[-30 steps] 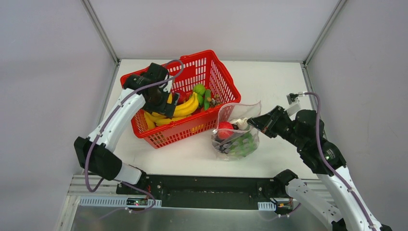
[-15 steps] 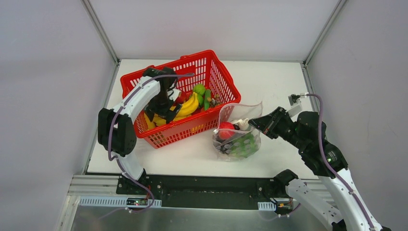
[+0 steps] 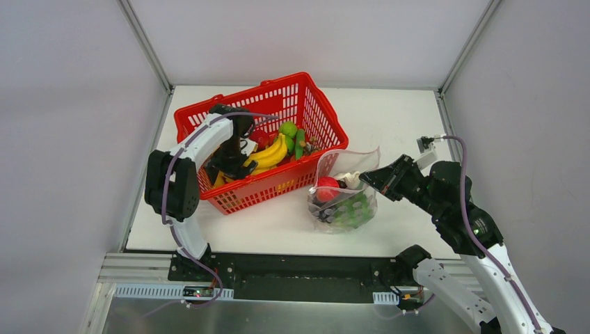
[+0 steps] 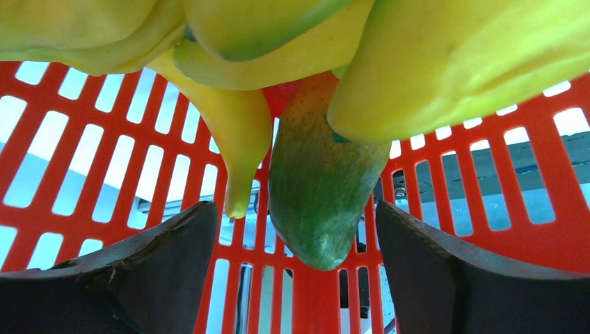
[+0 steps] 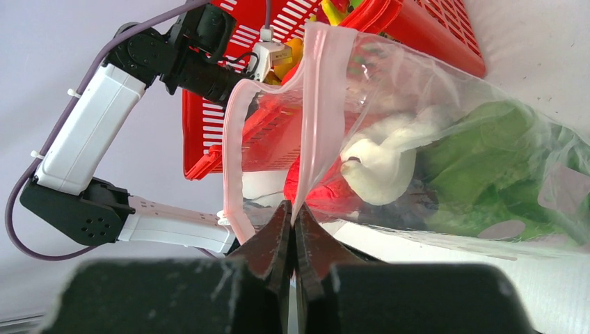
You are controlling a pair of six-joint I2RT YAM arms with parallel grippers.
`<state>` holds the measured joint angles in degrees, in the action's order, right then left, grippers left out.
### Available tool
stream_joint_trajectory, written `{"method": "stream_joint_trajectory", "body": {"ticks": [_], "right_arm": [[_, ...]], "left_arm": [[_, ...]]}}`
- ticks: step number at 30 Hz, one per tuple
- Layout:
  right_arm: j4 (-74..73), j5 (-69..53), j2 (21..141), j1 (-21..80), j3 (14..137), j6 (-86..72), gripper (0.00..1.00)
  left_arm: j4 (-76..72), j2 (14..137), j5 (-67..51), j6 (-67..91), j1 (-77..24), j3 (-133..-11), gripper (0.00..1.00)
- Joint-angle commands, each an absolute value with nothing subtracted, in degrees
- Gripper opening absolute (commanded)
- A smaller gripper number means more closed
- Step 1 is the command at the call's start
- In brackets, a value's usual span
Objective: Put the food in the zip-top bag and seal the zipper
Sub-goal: Pick up the fake fruit from the bin.
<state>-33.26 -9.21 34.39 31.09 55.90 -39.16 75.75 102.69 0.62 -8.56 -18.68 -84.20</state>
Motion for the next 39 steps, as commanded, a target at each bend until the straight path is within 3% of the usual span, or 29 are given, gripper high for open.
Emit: {"method": "stream_joint_trajectory", "body": {"ticks": [1, 16, 32, 36, 39], "right_arm": [[-29.4, -8.7, 33.4, 31.0, 57.2, -38.6, 0.04], [-29.7, -8.6, 33.8, 31.0, 57.7, -38.8, 0.04], [-29.7, -8.3, 33.9, 31.0, 57.5, -38.8, 0.04], [-29.7, -8.4, 34.0, 31.0, 57.4, -38.8, 0.04], [-29.8, -7.9, 33.8, 31.0, 57.1, -38.8, 0.04]], "left_arm": [[77.0, 102.9, 1.7, -10.7, -18.5, -82.1, 0.84], [74.4, 102.3, 0.2, -11.7, -18.5, -76.2, 0.64], [74.2, 104.7, -3.2, -11.4, -18.5, -76.9, 0.72], [74.2, 105.4, -4.1, -11.3, -18.5, -77.1, 0.69], [74.9, 105.3, -4.6, -11.3, -18.5, -77.0, 0.61]]}}
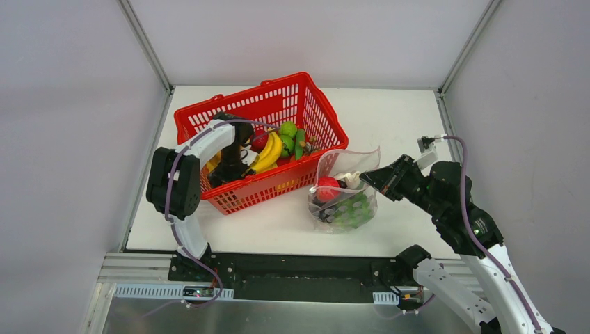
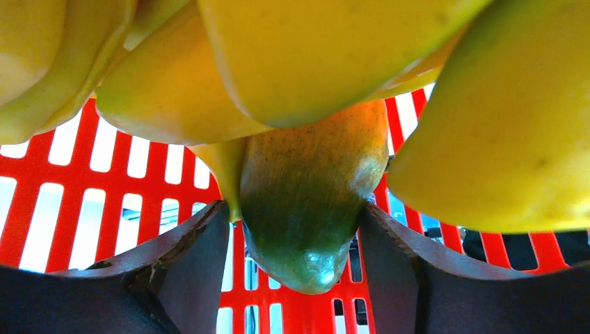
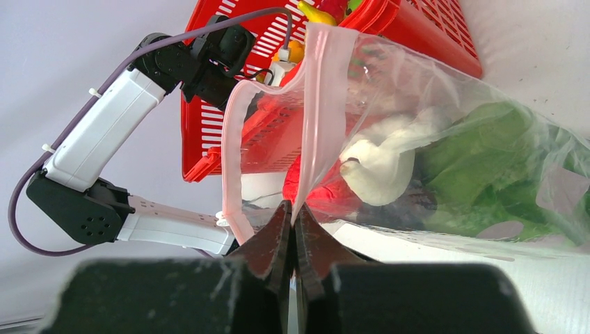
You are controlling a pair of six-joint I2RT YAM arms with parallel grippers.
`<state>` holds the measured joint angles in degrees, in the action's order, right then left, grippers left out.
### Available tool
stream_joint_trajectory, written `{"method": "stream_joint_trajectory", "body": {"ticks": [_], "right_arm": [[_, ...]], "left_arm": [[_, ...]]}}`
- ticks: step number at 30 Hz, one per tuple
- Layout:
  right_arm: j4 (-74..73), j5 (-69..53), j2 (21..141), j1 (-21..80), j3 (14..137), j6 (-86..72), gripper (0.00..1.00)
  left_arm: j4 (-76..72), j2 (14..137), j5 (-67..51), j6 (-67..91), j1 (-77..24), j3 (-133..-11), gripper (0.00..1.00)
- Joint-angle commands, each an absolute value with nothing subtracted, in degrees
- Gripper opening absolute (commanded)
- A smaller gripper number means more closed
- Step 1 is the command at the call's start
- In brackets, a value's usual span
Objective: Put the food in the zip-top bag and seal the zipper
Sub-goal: Pick up the fake fruit from the bin.
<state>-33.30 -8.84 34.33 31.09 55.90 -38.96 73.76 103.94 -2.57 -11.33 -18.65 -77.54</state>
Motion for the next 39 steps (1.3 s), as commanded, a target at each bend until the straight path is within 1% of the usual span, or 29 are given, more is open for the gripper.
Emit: {"method": "stream_joint_trajectory", "body": {"ticks": [1, 4, 9, 12, 19, 26, 29, 34, 39], "right_arm": [[-29.8, -7.9, 33.8, 31.0, 57.1, -38.9, 0.04], [-29.8, -8.1, 34.0, 31.0, 57.2, -38.9, 0.04], [-29.8, -8.1, 33.9, 31.0, 57.2, -38.9, 0.04], [-29.8, -8.0, 33.9, 31.0, 57.1, -38.9, 0.04], [-29.7, -8.0, 33.9, 31.0, 57.1, -39.1, 0.04], [-29.7, -7.9, 33.7, 31.0, 57.1, -39.3, 0.04], [-29.7, -7.9, 33.8, 31.0, 57.3, -39.4, 0.04], [-29.2, -8.4, 34.4, 31.0, 57.4, -39.9, 0.04], [-29.2, -8.7, 34.3, 31.0, 57.2, -40.3, 0.04]], "left_arm": [[74.8, 105.1, -4.9, -11.3, -18.5, -77.0, 0.57], [75.4, 103.9, -4.8, -11.1, -18.5, -77.2, 0.48], [76.8, 100.9, -6.0, -11.5, -18.6, -78.5, 0.28], [78.1, 98.6, -6.6, -11.6, -18.9, -79.4, 0.20], [80.9, 93.0, -4.6, -10.7, -19.6, -83.7, 0.14], [81.8, 88.8, -1.0, -9.2, -19.9, -87.4, 0.12], [79.3, 86.1, -0.8, -8.1, -20.0, -88.3, 0.12], [72.0, 83.1, -7.0, -5.6, -20.0, -87.6, 0.08], [65.8, 79.1, -6.4, -2.2, -20.0, -86.6, 0.05]]}}
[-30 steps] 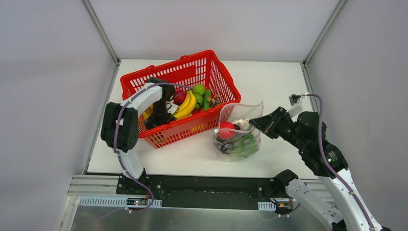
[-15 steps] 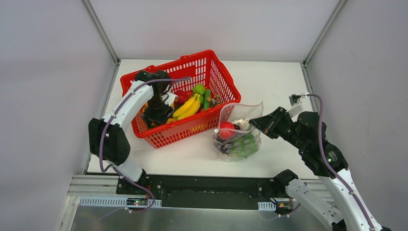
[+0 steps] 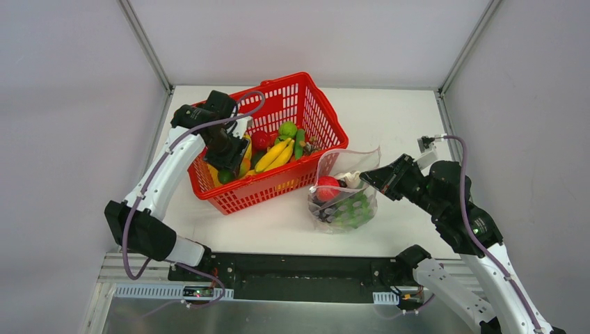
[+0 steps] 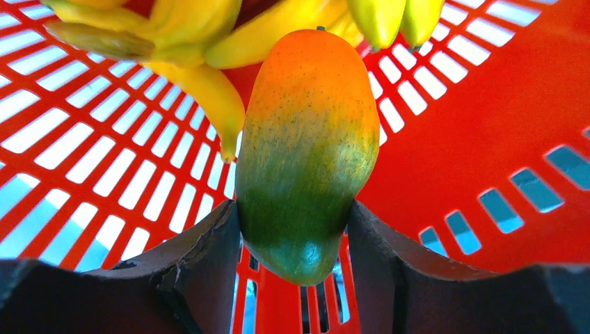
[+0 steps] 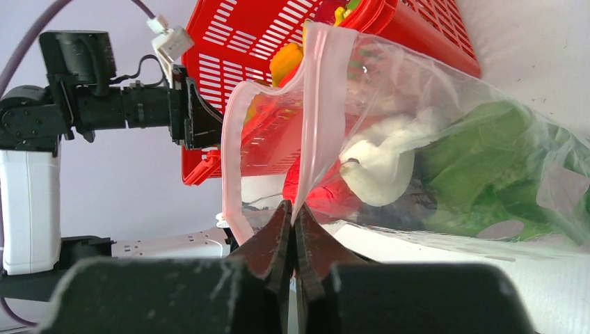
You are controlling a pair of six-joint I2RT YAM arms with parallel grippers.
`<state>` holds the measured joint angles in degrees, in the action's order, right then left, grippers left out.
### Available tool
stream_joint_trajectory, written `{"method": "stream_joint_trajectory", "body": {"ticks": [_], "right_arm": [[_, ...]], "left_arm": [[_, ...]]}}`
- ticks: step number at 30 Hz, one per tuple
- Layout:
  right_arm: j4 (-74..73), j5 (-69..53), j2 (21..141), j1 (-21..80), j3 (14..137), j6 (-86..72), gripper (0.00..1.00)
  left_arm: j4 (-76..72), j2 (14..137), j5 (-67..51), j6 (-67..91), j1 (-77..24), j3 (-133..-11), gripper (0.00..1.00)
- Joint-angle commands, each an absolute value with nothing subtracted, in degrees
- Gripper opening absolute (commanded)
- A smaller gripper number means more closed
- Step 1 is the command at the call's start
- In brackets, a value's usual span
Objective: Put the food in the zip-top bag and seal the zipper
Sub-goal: Pick up the fake fruit from the bin, then place the fake fruit in the zipper food storage bag.
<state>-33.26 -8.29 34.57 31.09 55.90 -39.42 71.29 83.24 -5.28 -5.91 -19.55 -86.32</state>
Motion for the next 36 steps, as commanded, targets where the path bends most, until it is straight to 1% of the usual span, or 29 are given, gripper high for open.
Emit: {"method": "stream_joint_trajectory", "body": {"ticks": [1, 7, 15, 24, 27, 31, 36], "right_arm": [[-29.1, -8.6, 34.2, 31.0, 57.3, -40.3, 0.04], [-29.3, -8.9, 35.2, 31.0, 58.4, -40.2, 0.04], [-28.8, -9.7, 35.2, 30.9, 57.8, -40.8, 0.04], [-28.1, -10.5, 35.5, 31.0, 57.6, -41.3, 0.04], [-27.7, -10.7, 35.7, 31.0, 57.2, -41.6, 0.04], [-27.8, -11.0, 35.7, 31.0, 56.8, -42.1, 0.04], [-27.7, -11.0, 35.8, 31.0, 56.5, -42.4, 0.04]], "left_arm": [[65.0, 78.5, -6.0, -1.5, -20.0, -86.7, 0.04], [58.5, 73.6, -7.6, 1.2, -20.0, -85.5, 0.03], [49.3, 66.0, -15.6, 6.7, -20.0, -82.3, 0.01], [35.0, 57.6, -25.3, 15.2, -21.3, -78.4, 0.00], [32.0, 57.0, -26.5, 16.9, -24.6, -78.7, 0.00], [30.0, 58.9, -27.7, 16.8, -32.5, -81.0, 0.00], [18.7, 62.4, -30.8, 21.3, -40.7, -81.1, 0.00]]}}
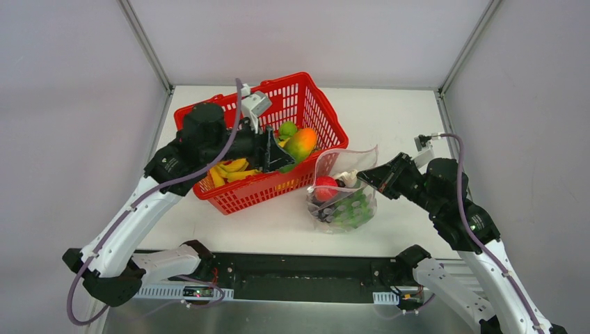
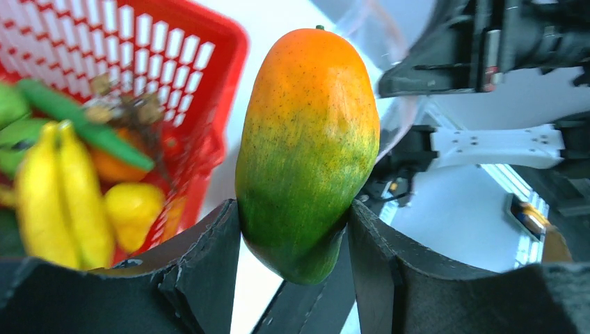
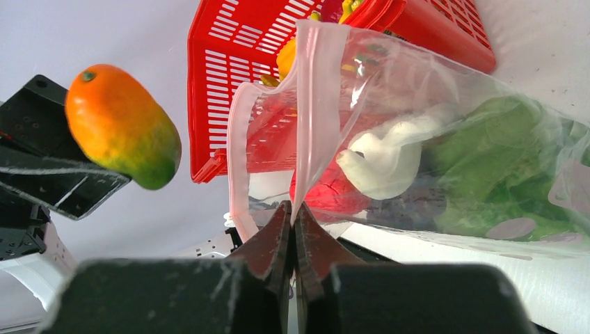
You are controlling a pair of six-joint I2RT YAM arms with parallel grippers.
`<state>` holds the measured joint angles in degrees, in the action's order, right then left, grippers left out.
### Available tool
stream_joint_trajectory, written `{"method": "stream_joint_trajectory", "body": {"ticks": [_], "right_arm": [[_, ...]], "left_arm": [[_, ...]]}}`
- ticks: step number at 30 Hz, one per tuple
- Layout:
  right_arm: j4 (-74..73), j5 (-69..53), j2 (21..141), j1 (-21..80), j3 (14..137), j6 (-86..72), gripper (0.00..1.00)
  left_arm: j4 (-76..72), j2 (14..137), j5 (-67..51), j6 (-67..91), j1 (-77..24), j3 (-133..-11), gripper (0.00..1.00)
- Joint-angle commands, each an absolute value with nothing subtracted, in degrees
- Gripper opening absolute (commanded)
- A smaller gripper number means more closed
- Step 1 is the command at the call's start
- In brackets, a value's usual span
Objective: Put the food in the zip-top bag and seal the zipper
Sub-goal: Place the fake fruit in the zipper food storage bag.
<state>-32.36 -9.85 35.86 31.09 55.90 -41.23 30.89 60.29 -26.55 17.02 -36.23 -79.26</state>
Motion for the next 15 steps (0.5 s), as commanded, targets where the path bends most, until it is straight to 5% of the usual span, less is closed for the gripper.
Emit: {"method": "stream_joint_trajectory", "body": {"ticks": [1, 15], "right_arm": [[-27.6, -10.9, 35.8, 31.0, 56.5, -42.4, 0.04], [-27.7, -10.4, 34.8, 31.0, 57.5, -41.7, 0.04]], "left_arm": [[16.2, 63.2, -31.2, 22.2, -42.0, -81.0, 0.00], [14.4, 77.5, -31.1, 21.3, -50.7, -88.1, 0.00]]}}
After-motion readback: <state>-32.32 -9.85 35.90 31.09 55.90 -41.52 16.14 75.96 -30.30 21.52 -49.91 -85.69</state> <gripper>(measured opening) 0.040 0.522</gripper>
